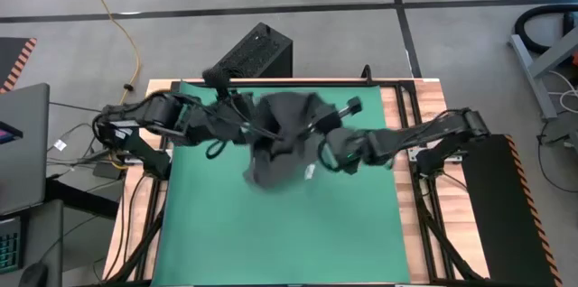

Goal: Roll towel
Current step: Roll the gray towel

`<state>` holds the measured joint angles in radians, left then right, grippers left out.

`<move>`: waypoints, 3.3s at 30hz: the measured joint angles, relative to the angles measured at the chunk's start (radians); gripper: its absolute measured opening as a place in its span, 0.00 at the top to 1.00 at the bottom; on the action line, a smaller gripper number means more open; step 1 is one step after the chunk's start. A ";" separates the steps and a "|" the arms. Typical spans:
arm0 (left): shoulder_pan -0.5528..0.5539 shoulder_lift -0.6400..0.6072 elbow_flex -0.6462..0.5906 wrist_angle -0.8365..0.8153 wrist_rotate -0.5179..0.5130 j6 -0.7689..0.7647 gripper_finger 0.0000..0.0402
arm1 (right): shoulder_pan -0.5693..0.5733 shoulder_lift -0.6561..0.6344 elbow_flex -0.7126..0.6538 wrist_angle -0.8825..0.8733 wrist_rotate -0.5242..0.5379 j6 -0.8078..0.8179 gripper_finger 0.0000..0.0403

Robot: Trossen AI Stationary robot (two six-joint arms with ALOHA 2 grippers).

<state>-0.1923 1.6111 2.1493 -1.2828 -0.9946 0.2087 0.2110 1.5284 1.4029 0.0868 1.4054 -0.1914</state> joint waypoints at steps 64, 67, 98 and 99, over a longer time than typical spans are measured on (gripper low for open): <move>0.040 0.315 -1.037 1.864 0.406 0.281 0.67 | -0.089 -0.279 0.010 0.331 -0.005 -0.681 1.00; 0.041 0.380 -1.000 1.876 0.384 0.287 0.67 | -0.090 -0.279 0.010 0.330 -0.010 -0.677 1.00; 0.161 0.535 -0.831 1.883 0.398 0.351 0.68 | -0.090 -0.280 0.010 0.341 -0.067 -0.732 1.00; 0.166 0.535 -0.831 1.879 0.398 0.351 0.68 | -0.090 -0.280 0.010 0.342 -0.075 -0.726 1.00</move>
<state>-0.0265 2.1464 1.3186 0.5962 -0.5964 0.5594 0.1215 1.2480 1.4124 0.4289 1.3301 -0.9170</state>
